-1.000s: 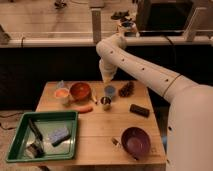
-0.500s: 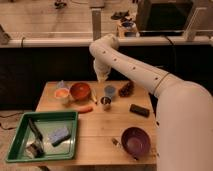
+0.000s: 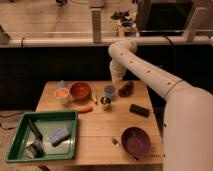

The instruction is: Place grapes in red bowl

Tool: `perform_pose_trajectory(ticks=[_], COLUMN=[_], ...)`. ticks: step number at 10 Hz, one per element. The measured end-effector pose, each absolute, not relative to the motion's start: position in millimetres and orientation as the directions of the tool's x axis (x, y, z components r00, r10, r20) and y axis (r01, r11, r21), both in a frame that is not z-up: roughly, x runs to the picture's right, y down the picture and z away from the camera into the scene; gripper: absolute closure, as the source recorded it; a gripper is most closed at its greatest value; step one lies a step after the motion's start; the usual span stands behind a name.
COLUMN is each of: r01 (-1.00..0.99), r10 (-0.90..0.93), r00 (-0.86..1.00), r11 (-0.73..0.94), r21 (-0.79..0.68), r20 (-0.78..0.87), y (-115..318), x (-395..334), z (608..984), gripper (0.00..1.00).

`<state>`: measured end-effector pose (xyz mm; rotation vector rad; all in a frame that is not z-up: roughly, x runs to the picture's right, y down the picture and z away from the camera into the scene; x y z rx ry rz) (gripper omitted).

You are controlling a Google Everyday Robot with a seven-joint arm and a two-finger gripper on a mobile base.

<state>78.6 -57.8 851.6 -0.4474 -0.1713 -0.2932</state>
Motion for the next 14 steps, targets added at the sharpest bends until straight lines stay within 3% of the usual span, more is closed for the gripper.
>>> perform_pose_trajectory(ticks=[4,10,14], r01=[0.306,0.356,0.358], r10=[-0.235,-0.256,-0.252], r00=[0.947,0.926,0.923], r11=[0.865,0.839,0.838], r21=[-0.398,-0.412,-0.411], r20=[0.218,0.279,0.29], y=[-50.4,-22.7,-18.0], x=[120.1,131.7,141.0], z=[882.3,941.8,962.0], gripper=[0.2,0.2,0.2])
